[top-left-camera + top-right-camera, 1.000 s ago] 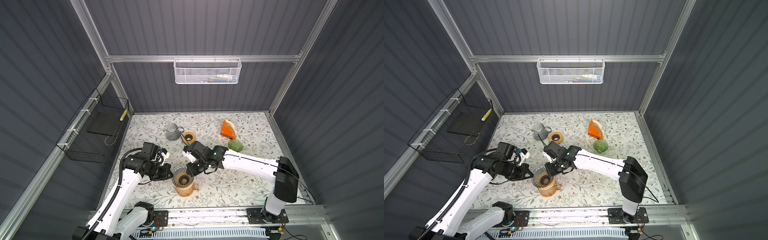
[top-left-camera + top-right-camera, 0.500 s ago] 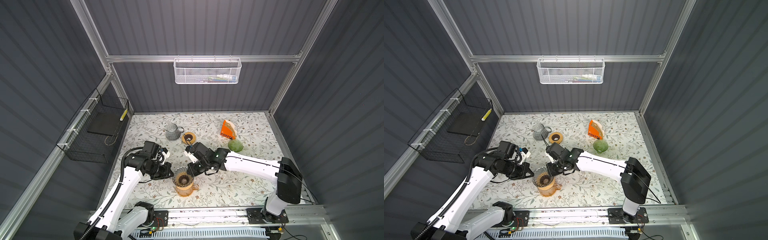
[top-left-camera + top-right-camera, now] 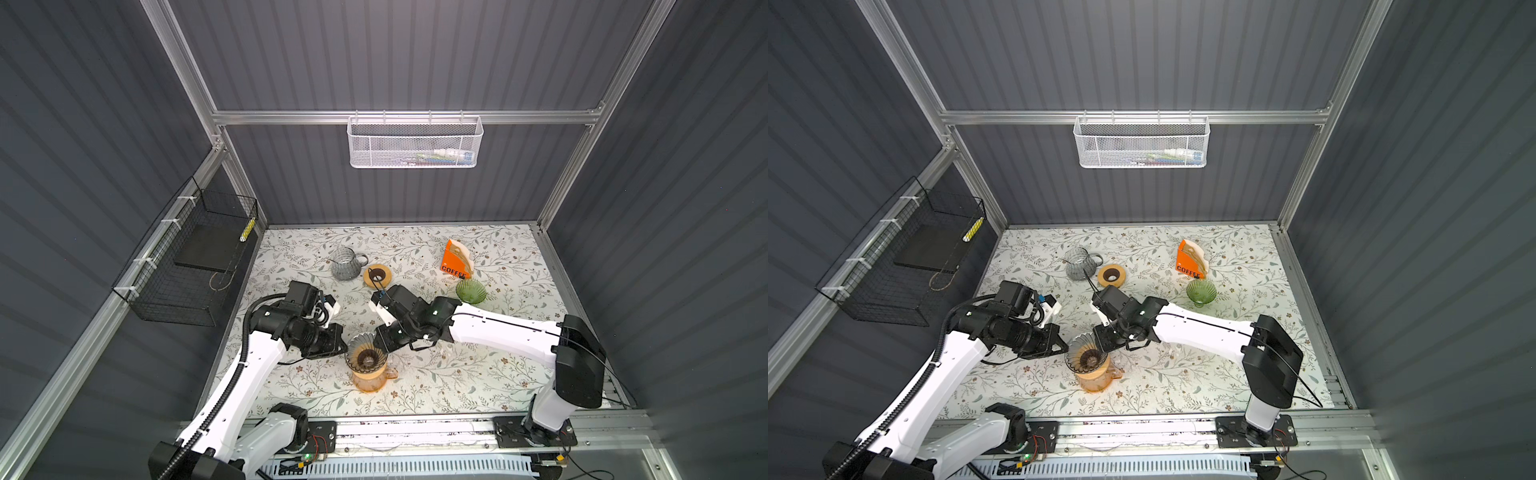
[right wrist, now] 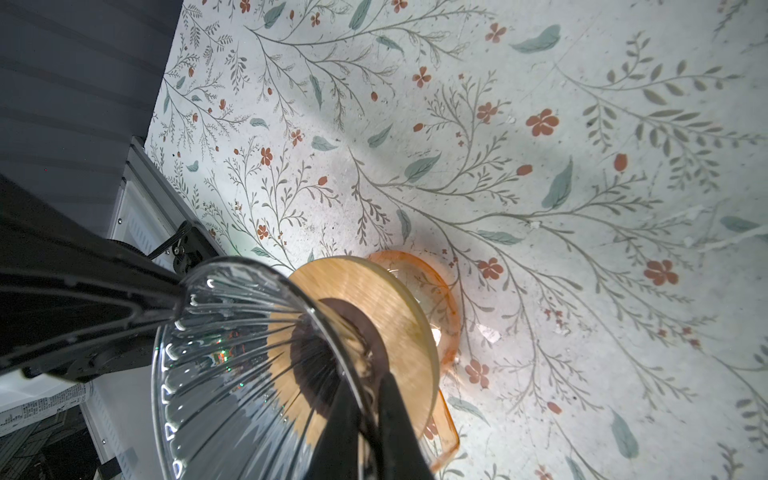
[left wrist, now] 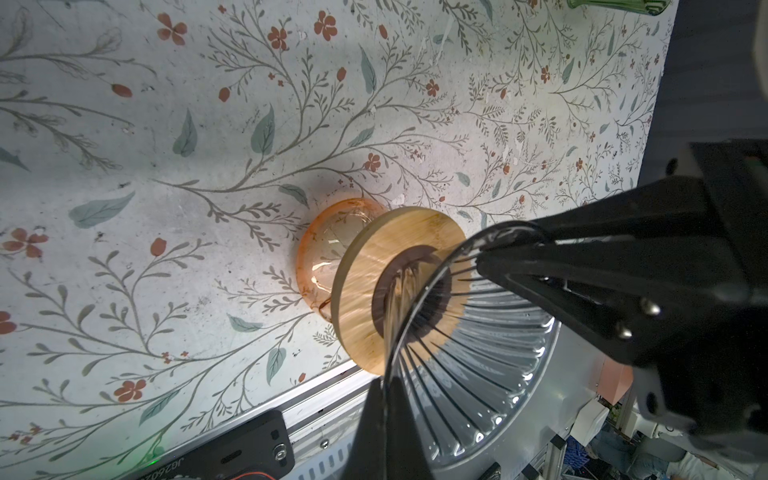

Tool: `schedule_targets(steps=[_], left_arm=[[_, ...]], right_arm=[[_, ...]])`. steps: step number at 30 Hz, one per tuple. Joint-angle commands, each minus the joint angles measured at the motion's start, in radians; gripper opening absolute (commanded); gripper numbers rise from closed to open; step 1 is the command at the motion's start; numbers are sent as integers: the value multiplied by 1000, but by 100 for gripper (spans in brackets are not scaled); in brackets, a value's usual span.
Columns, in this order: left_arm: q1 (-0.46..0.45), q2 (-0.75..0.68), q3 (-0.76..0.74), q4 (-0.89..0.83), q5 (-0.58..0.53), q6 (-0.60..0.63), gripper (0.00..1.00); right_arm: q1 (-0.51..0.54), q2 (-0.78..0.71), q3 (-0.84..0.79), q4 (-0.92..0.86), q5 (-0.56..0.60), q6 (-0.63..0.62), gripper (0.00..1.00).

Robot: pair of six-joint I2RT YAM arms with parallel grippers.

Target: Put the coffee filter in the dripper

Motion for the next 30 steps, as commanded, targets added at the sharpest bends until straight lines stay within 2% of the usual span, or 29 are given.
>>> schedule_targets(steps=[1,30], left_arm=[[-21,62,-47,-6,-58,-26,2],[-39,92,-18,10,-86,-28,2]], right_arm=[[-24,61,-34,32,170,-62,0],[-59,59,-50,70,147,-50,0]])
